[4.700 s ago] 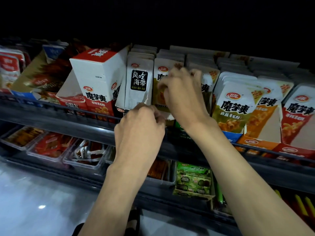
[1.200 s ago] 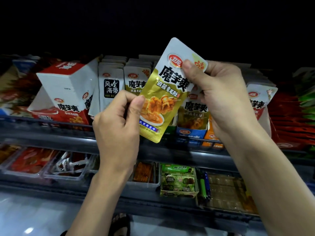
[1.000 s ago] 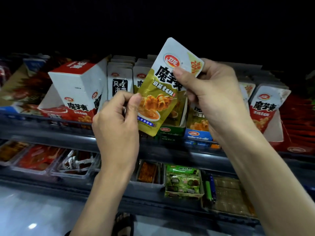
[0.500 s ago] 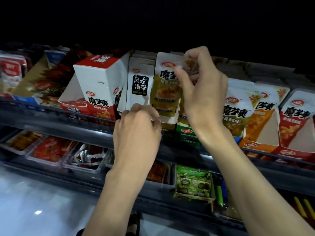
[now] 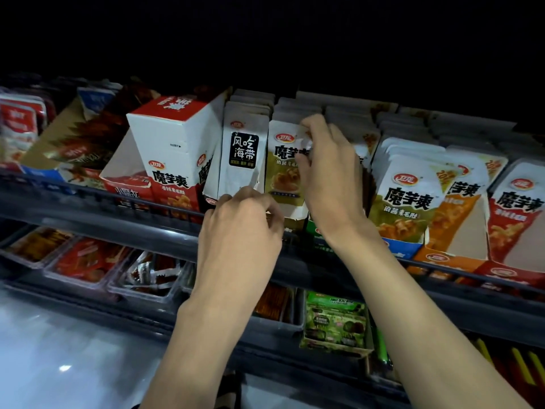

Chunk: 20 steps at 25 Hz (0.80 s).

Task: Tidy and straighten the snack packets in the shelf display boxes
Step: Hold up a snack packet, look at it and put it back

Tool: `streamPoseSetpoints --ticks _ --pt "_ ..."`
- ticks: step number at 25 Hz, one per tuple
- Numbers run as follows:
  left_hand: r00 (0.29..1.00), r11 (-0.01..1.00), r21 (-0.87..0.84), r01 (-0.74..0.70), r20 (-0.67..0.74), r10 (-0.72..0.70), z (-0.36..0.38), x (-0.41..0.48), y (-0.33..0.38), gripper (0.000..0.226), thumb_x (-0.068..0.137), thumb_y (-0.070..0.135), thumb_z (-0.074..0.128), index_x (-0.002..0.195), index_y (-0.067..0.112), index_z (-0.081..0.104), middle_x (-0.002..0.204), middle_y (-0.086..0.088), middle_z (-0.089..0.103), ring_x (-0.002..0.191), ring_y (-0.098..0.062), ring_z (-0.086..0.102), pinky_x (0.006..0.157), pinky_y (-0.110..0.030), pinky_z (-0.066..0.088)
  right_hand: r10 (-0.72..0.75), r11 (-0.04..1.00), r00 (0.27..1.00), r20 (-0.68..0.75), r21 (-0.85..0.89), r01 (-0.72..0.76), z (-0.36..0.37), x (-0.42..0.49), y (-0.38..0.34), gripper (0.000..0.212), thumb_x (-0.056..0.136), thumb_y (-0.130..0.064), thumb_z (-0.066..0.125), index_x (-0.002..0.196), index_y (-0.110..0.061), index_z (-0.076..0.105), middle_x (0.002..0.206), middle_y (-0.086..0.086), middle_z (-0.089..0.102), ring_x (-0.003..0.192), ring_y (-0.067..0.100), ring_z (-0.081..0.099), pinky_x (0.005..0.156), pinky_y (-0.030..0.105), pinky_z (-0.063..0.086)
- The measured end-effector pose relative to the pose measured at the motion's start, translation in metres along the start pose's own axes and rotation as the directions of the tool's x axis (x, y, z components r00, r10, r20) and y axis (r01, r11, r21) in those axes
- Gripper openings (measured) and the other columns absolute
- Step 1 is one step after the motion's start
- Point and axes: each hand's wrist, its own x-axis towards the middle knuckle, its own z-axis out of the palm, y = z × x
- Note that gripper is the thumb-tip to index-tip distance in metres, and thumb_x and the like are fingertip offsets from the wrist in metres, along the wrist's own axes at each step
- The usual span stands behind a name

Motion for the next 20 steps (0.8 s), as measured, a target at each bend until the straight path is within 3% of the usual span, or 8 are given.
streamPoseSetpoints --ticks 3,6,9,12,15,20 --pt "1.0 1.0 0.01 0.005 0.007 -0.005 0.0 0.0 0.0 0.014 0.091 0.023 0.059 0.096 0.023 0.071 0.107 0.006 0.065 0.095 -0.019 0.061 0.081 -0.041 0.052 0.04 0.997 0.999 0.01 -0.066 -0.039 0.006 0.002 0.002 0.058 0.088 0.003 0.067 0.135 -0.02 0.043 0.113 0.011 0.055 0.077 0.024 0.062 0.06 0.034 0.053" --pt "1.0 1.0 0.006 0.013 0.014 -0.013 0.001 0.002 0.0 0.015 0.091 0.024 0.058 0.097 0.023 0.072 0.107 0.005 0.065 0.094 -0.02 0.062 0.081 -0.042 0.052 0.05 0.991 0.999 -0.009 -0.124 -0.051 0.006 0.003 0.002 0.063 0.086 0.003 0.069 0.136 -0.024 0.042 0.116 0.011 0.049 0.076 0.024 0.061 0.062 0.038 0.057" --pt "1.0 1.0 -0.018 0.023 0.016 -0.023 0.001 0.002 -0.001 0.014 0.091 0.026 0.058 0.096 0.023 0.072 0.106 0.004 0.065 0.095 -0.022 0.062 0.081 -0.043 0.052 -0.034 0.996 0.998 -0.048 -0.087 0.029 0.0 0.001 -0.004 0.051 0.085 0.004 0.063 0.128 -0.021 0.052 0.119 0.01 0.045 0.087 0.022 0.057 0.063 0.032 0.055" --pt "1.0 0.999 -0.031 0.021 0.008 -0.021 0.002 0.001 -0.002 0.013 0.092 0.026 0.06 0.094 0.023 0.072 0.106 0.003 0.065 0.095 -0.022 0.062 0.082 -0.044 0.051 -0.108 0.979 0.994 0.014 -0.17 0.109 0.003 0.0 -0.003 0.032 0.084 0.001 0.065 0.113 -0.014 0.066 0.109 0.008 0.054 0.097 0.026 0.052 0.073 0.04 0.05" --pt "1.0 0.999 -0.035 0.023 0.014 -0.022 0.002 0.001 -0.002 0.014 0.092 0.027 0.059 0.096 0.023 0.072 0.107 0.003 0.065 0.096 -0.022 0.062 0.082 -0.044 0.051 -0.081 0.961 0.994 0.074 -0.258 0.097 0.01 -0.001 0.002 0.028 0.081 -0.005 0.071 0.108 -0.014 0.074 0.107 0.007 0.06 0.102 0.028 0.05 0.084 0.039 0.042" --pt "1.0 0.999 -0.037 0.022 0.011 -0.022 0.0 0.0 -0.001 0.015 0.093 0.027 0.058 0.096 0.023 0.072 0.108 0.003 0.065 0.095 -0.021 0.062 0.082 -0.043 0.052 -0.071 0.955 0.993 0.093 -0.28 0.094 0.007 -0.002 0.002 0.027 0.086 -0.015 0.068 0.112 -0.019 0.073 0.114 0.007 0.059 0.107 0.029 0.048 0.088 0.04 0.036"
